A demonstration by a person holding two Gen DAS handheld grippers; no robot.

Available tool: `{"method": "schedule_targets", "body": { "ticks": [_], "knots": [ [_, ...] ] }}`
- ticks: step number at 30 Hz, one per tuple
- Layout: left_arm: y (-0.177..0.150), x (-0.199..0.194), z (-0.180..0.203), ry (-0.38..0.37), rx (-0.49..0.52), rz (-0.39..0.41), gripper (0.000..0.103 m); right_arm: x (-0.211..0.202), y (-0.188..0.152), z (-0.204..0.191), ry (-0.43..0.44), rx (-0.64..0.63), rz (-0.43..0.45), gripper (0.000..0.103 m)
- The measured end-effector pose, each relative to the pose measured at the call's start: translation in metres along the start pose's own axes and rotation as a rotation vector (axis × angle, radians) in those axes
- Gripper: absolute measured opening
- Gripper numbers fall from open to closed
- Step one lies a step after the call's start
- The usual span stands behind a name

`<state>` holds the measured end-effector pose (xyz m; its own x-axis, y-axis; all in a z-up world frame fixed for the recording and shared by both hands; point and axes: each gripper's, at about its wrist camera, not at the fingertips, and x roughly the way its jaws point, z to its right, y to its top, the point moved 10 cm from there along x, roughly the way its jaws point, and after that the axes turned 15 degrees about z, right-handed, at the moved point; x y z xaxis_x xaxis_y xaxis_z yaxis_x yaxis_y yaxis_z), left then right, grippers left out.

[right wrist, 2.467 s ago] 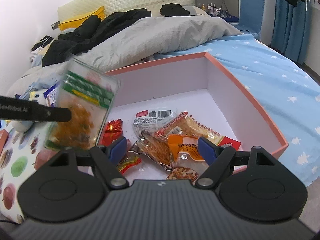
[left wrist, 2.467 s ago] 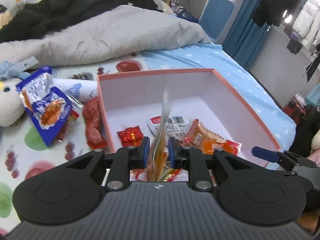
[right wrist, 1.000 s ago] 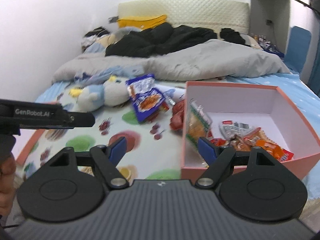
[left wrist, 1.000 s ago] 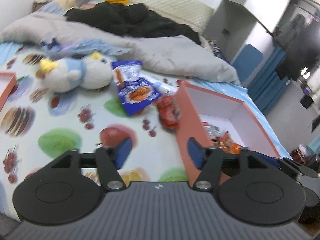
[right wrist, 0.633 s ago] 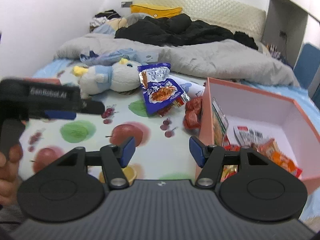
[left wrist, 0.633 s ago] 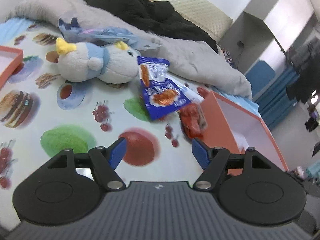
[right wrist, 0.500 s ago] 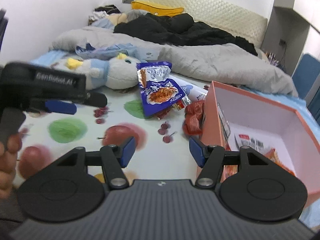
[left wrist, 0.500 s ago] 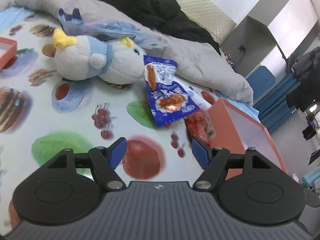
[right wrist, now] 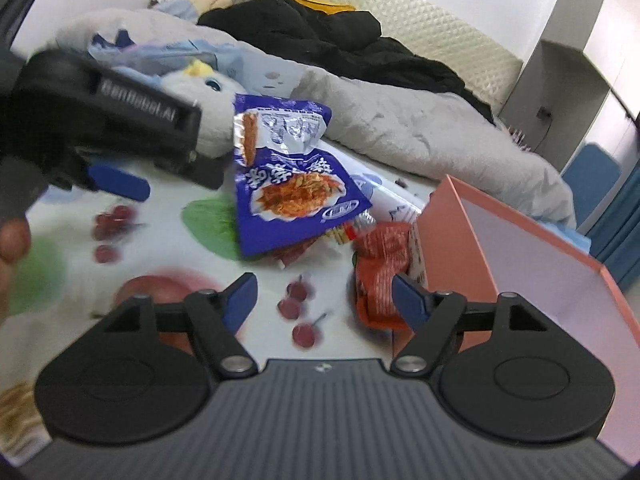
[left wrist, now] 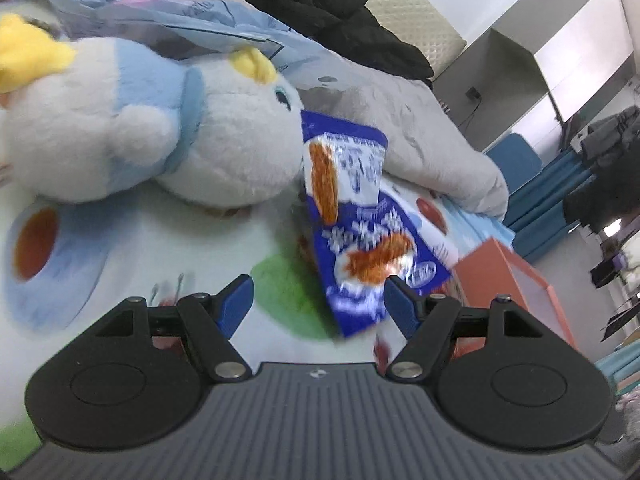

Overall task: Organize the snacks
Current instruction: 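Withdraw both open grippers from the box toward the blue snack pack, then grasp the blue noodle-snack pack with the left gripper while the right grasps the red-orange pack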

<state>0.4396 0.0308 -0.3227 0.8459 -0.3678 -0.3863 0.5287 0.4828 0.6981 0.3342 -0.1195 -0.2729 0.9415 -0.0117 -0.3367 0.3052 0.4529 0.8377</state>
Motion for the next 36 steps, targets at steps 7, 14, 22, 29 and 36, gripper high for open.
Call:
{"method": "schedule_targets", "body": {
  "ticks": [7, 14, 22, 29, 36],
  "knots": [
    [0.007, 0.054, 0.009, -0.082, -0.011, -0.019, 0.075, 0.042, -0.009, 0.001, -0.107, -0.162, -0.027, 0.063],
    [0.007, 0.091, 0.014, -0.113, -0.008, -0.033, 0.073, 0.059, -0.026, 0.002, -0.161, -0.243, -0.072, 0.06],
    [0.003, 0.109, 0.019, -0.132, -0.033, -0.027, 0.062, 0.063, -0.04, 0.005, -0.199, -0.294, -0.099, 0.045],
    [0.001, 0.108, 0.026, -0.13, -0.029, -0.016, 0.031, 0.06, -0.04, 0.007, -0.183, -0.301, -0.092, 0.039],
    [-0.003, 0.086, 0.019, -0.107, -0.042, -0.006, 0.022, 0.045, -0.028, 0.002, -0.111, -0.24, -0.08, 0.038]
  ]
}}
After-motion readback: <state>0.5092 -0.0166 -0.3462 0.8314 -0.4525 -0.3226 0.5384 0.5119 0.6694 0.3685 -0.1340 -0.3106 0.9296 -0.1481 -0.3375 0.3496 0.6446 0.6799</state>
